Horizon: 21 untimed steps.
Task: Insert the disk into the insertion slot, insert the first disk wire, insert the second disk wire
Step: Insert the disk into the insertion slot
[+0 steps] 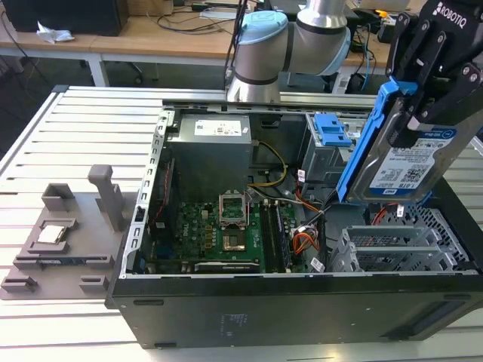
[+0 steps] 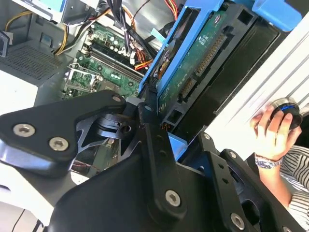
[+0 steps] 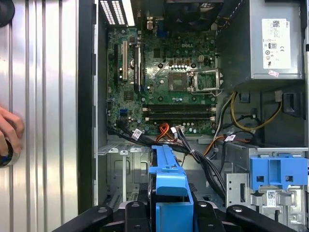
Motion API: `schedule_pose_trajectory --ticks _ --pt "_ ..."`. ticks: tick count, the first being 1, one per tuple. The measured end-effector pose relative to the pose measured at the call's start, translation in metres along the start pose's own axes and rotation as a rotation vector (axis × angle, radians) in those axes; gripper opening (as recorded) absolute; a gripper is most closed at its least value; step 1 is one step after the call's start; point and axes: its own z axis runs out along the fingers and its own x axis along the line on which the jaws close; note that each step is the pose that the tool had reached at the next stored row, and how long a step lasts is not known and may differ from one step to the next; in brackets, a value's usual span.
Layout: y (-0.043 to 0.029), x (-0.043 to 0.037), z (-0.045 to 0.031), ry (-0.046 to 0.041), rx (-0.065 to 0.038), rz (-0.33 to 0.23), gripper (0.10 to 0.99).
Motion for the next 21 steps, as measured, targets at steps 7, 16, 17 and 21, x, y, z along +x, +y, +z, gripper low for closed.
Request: schedule_pose_trajectory --ticks 7,16,17,21 --pt "-0.0093 0.0197 0.0063 0.0144 0.000 0.000 0.365" --pt "-0.0188 0.0270 0.0268 0.0207 0.000 -0.008 0.365" --pt "-0.0189 0.0271 0.0282 0.0209 0.000 -0.009 0.365" --pt "-0.0192 0.0319 0.0339 0.0211 0.001 -0.017 0.365"
